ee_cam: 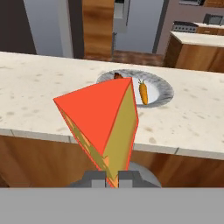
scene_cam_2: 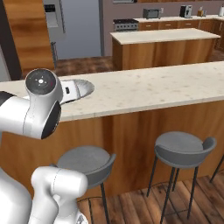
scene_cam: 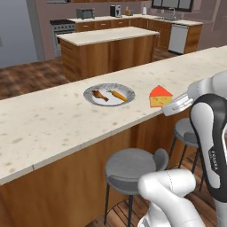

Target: Take the cheese, chicken drumstick, and carrot from the fridge and place them on the plate on the dining counter to create an appetizer plate.

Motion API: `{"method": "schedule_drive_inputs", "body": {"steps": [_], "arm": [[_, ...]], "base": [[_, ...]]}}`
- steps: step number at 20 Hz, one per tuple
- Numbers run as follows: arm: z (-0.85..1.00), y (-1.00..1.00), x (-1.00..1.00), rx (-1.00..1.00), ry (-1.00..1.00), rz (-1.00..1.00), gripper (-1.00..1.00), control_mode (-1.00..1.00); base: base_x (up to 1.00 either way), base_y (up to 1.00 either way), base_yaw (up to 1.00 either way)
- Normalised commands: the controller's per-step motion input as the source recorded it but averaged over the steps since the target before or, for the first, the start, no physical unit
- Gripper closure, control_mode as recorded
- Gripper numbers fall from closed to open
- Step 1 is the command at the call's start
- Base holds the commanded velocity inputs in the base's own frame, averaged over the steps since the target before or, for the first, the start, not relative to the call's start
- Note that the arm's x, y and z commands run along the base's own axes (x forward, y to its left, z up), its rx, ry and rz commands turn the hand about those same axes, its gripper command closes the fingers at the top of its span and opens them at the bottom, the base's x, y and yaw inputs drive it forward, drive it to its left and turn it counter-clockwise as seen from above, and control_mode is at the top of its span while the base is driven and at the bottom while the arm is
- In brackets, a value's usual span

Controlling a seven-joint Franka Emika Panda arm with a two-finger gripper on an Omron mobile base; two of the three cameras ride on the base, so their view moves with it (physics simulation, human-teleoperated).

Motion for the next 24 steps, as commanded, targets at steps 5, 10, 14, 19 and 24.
{"method": "schedule_drive_inputs", "body": {"steps": [5,10,14,19,24], "arm": [[0.00,0.00,0.00,0.00,0.00,0.00,1.00,1.00],[0.00,0.00,0.00,0.00,0.00,0.00,1.00,1.00],[0.00,0.00,0.00,0.00,0.00,0.00,1.00,1.00],[0.00,0.00,0.00,0.00,0.00,0.00,1.00,1.00],[0.00,0.09,0.15,0.02,-0.17,-0.01,1.00,-1.00]], "base": [[0.47,0.06,-0.02],[0.19,0.08,0.00],[0.02,0.06,0.00],[0.00,0.01,0.00],[0.02,0.03,0.00]]}}
